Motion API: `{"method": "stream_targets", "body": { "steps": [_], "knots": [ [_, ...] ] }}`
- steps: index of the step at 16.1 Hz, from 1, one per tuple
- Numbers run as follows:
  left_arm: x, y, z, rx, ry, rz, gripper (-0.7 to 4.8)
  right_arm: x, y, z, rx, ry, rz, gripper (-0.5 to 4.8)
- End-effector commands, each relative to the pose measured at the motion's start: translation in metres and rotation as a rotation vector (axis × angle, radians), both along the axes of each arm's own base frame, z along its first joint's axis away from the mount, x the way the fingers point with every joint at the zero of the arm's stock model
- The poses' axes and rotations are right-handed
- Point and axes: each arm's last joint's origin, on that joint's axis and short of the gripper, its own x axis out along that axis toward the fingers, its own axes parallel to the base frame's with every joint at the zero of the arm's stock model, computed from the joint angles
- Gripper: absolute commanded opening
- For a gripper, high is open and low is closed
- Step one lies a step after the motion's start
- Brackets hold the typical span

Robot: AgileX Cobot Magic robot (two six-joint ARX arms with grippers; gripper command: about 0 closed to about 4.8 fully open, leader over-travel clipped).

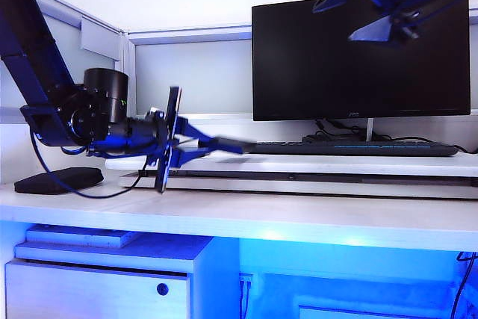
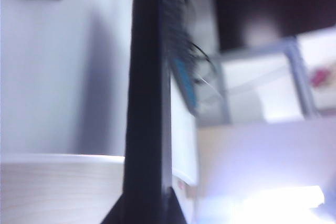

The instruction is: Unplug the data cable of the portable hard drive.

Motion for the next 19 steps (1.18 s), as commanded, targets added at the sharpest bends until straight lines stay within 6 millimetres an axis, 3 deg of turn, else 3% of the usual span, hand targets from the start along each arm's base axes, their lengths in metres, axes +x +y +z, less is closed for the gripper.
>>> {"method": "stream_targets", "body": {
  "steps": [1,5,9,12,16,19],
  "knots": [
    [-0.001,-0.001,0.015,-0.027,-0.136,-0.076,-0.06,0.027,0.007,0.0,0.004,0.025,0.079,4.4],
    [-0.005,-0.002,0.027,-0.05,-0.256,-0.173,-0.06,0.054,0.016,-0.013,0.043,0.079,0.155,4.41],
    [-0.008,-0.003,0.034,-0.067,-0.324,-0.232,-0.06,0.064,0.019,-0.02,0.13,0.067,0.19,4.41],
    [-0.014,-0.012,0.041,-0.089,-0.379,-0.299,-0.06,0.075,0.028,-0.039,0.195,0.105,0.224,4.41],
    [-0.017,-0.017,0.044,-0.1,-0.393,-0.338,-0.06,0.089,0.049,-0.026,0.198,0.079,0.284,4.41],
    [-0.019,-0.017,0.048,-0.12,-0.419,-0.337,-0.06,0.096,0.053,-0.022,0.195,0.104,0.281,4.41]
  ]
}}
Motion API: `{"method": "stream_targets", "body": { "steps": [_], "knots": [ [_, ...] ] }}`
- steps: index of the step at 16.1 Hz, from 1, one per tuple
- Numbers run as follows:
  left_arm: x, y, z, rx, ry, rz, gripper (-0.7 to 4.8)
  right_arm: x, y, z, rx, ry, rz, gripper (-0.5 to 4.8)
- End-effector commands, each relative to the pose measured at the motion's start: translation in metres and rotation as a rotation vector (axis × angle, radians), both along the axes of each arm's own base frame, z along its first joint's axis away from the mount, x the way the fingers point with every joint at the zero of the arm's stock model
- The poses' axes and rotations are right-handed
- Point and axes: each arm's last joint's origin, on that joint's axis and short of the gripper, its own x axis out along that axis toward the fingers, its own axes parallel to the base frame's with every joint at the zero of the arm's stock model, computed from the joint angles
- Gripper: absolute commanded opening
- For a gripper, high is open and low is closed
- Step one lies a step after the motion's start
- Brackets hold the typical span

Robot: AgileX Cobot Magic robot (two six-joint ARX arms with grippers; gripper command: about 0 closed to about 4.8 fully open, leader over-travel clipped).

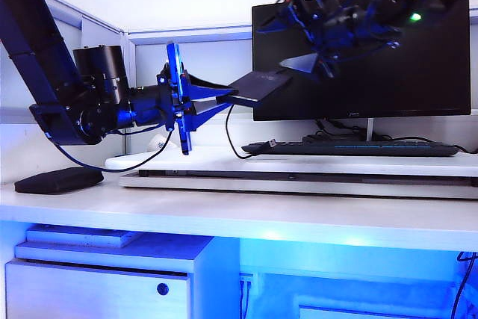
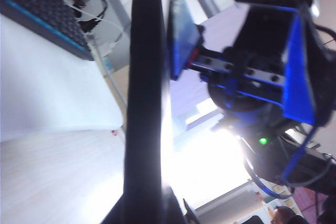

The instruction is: Unplug the data cable of the portable hard drive.

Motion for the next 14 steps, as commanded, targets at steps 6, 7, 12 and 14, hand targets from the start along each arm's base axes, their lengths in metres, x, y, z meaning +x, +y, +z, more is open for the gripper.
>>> {"method": "stream_targets", "body": {
  "steps": [6,7,12,14],
  "knots": [
    [-0.005,0.001,0.017,-0.058,-0.071,-0.013,-0.06,0.001,0.013,-0.006,-0.009,0.025,0.008,3.06],
    [-0.006,0.001,0.019,-0.066,-0.081,-0.022,-0.06,0.004,0.016,-0.013,-0.011,0.035,0.011,3.05],
    [-0.007,0.001,0.018,-0.045,-0.09,-0.064,-0.06,0.005,0.015,-0.009,0.0,-0.004,-0.014,2.08],
    [-0.007,0.001,0.018,-0.046,-0.089,-0.061,-0.06,0.005,0.015,-0.009,0.0,-0.005,-0.011,1.48]
  ]
}}
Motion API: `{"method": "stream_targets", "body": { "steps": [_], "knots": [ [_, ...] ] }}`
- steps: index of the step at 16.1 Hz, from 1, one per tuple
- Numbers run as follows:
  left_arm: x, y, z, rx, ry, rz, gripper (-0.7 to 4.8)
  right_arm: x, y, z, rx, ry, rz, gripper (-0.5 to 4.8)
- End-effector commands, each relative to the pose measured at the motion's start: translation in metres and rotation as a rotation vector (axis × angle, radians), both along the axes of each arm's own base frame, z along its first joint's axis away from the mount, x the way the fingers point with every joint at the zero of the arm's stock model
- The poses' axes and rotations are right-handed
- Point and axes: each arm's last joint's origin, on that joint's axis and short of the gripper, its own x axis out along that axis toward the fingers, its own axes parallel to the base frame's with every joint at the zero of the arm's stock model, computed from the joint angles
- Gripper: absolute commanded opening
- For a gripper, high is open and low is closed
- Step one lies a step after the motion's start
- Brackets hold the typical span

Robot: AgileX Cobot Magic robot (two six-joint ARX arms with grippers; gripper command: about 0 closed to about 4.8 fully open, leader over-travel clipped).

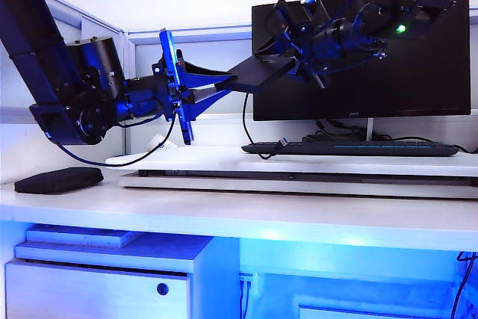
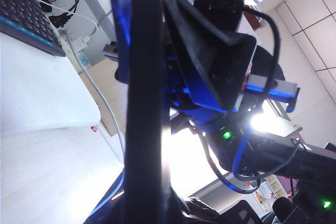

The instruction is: Unplug the data cable of the portable hard drive.

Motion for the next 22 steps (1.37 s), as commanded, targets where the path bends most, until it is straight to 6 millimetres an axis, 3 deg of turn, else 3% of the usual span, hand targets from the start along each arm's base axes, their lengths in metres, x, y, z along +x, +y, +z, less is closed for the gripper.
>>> {"method": "stream_targets", "body": {
  "steps": [1,6,7,11,22],
  "knots": [
    [-0.001,0.0,0.008,-0.013,-0.043,0.002,-0.06,-0.001,0.0,0.006,0.006,-0.031,0.003,1.46],
    [-0.001,0.0,0.008,-0.015,-0.042,0.006,-0.06,0.0,-0.002,0.007,0.006,-0.044,-0.007,0.64],
    [-0.001,0.0,0.008,-0.014,-0.042,0.006,-0.06,0.001,-0.005,0.008,0.009,-0.055,-0.033,-0.05],
    [-0.002,0.0,0.007,-0.002,-0.044,-0.016,-0.06,0.004,-0.012,0.011,-0.001,-0.109,-0.156,-0.05],
    [-0.003,0.0,0.006,0.035,-0.044,-0.079,-0.06,0.018,-0.075,0.016,-0.014,-0.165,-0.345,-0.05]
  ]
}}
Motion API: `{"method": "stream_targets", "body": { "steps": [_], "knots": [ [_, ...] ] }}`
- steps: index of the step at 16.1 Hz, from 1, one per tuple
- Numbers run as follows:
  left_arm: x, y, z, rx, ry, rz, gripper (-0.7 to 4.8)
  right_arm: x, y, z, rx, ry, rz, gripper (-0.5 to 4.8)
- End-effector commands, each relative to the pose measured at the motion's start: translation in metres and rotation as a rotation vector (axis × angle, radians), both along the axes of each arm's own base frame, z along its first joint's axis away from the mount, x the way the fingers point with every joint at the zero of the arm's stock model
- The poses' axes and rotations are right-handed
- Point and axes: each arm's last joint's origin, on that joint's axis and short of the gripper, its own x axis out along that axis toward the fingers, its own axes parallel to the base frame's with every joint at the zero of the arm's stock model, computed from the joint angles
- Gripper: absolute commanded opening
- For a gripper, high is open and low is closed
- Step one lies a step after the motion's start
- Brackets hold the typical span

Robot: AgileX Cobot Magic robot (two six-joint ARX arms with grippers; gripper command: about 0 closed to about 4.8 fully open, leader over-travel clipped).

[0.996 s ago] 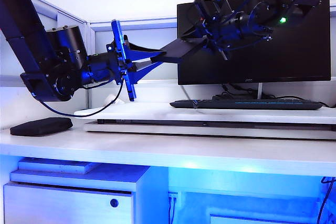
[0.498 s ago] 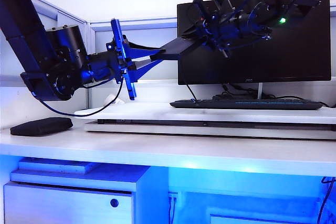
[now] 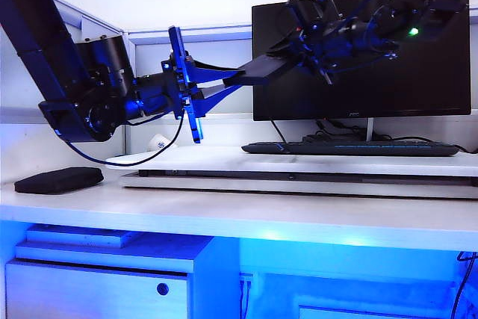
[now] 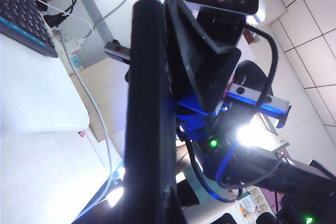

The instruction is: Unplug the data cable of the portable hard drive.

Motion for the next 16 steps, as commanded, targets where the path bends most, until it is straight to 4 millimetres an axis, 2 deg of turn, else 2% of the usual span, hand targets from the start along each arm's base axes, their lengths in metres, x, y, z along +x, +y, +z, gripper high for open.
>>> {"method": "stream_targets", "body": {
  "steps": [1,7,9,16],
  "knots": [
    [-0.004,0.009,0.004,0.045,-0.123,-0.082,-0.06,0.01,-0.045,0.015,0.001,-0.114,-0.286,-0.05],
    [-0.004,0.009,0.004,0.052,-0.123,-0.095,-0.06,0.017,-0.067,0.043,-0.013,-0.179,-0.334,-0.05],
    [-0.004,0.008,0.003,0.055,-0.113,-0.097,-0.06,0.018,-0.077,0.045,-0.023,-0.181,-0.348,-0.05],
    [-0.002,0.012,0.002,0.053,-0.107,-0.081,-0.06,0.019,-0.082,0.041,-0.067,-0.161,-0.35,-0.05]
  ]
}}
